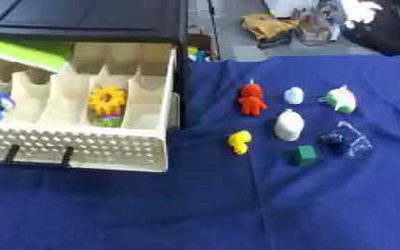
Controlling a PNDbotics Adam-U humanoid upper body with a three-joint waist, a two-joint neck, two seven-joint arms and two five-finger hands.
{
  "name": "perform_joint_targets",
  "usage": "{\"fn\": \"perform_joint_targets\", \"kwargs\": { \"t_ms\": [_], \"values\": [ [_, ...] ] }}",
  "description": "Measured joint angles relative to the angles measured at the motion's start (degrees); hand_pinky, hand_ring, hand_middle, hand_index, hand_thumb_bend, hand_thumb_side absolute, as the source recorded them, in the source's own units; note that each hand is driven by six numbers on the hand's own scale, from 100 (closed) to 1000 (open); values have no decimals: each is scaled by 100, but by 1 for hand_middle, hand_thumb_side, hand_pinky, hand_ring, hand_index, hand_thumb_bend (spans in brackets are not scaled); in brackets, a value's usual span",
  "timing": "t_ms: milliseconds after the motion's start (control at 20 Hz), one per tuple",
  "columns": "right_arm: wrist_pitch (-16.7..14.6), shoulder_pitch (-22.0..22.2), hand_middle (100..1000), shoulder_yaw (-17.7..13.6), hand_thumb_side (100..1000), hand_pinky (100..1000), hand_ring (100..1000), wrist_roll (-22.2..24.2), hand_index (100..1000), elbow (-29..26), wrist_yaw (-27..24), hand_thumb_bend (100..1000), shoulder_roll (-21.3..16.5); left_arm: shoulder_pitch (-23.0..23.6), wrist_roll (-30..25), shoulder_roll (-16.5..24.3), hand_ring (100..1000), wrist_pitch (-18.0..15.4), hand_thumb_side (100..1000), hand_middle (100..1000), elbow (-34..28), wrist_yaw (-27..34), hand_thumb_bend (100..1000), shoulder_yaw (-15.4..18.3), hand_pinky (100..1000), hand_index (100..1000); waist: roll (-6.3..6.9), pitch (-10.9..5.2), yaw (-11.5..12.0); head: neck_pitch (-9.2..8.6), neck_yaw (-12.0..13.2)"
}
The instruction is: Pick up objects from table and place into drawer.
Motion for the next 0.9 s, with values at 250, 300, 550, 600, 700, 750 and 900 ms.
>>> {"fn": "perform_joint_targets", "kwargs": {
  "t_ms": [250, 300, 550, 600, 700, 750, 900],
  "values": [
    [44, -257, 821, 461, 967, 759, 832, 409, 916, 663, 222, 324, -216, 14, -36, 2, 627, 5, 1000, 628, 0, 24, 283, -14, 442, 847, -3, -20, 7, 0, -31],
    [-3, -296, 829, 516, 956, 763, 839, 490, 920, 792, 290, 331, -248, 16, -39, 2, 627, 5, 1000, 628, 0, 28, 284, -14, 442, 847, -3, -20, 7, 1, -32],
    [-359, -437, 833, 593, 930, 771, 850, 896, 936, 1451, 667, 344, -330, 50, -52, 3, 627, 11, 1000, 628, 0, 32, 283, -15, 442, 847, -4, -33, 3, 0, -33],
    [-441, -452, 829, 593, 925, 771, 851, 979, 943, 1587, 736, 350, -344, 54, -54, 3, 627, 10, 1000, 628, 0, 32, 283, -15, 442, 847, -4, -34, 0, -1, -31],
    [-605, -455, 819, 590, 916, 770, 852, 1143, 945, 1853, 837, 357, -365, 56, -59, 4, 628, 6, 1000, 628, 0, 32, 283, -15, 442, 846, -3, -35, -9, -3, -27],
    [-688, -453, 818, 577, 905, 770, 853, 1226, 948, 1973, 867, 359, -388, 58, -59, 4, 628, 5, 1000, 628, 0, 32, 283, -15, 442, 846, -3, -35, -16, -6, -25],
    [-937, -356, 816, 444, 847, 773, 859, 1479, 968, 2230, 903, 403, -524, 58, -60, 4, 628, 5, 1000, 629, 0, 32, 283, -15, 442, 846, -3, -35, -45, -22, -15]
  ]
}}
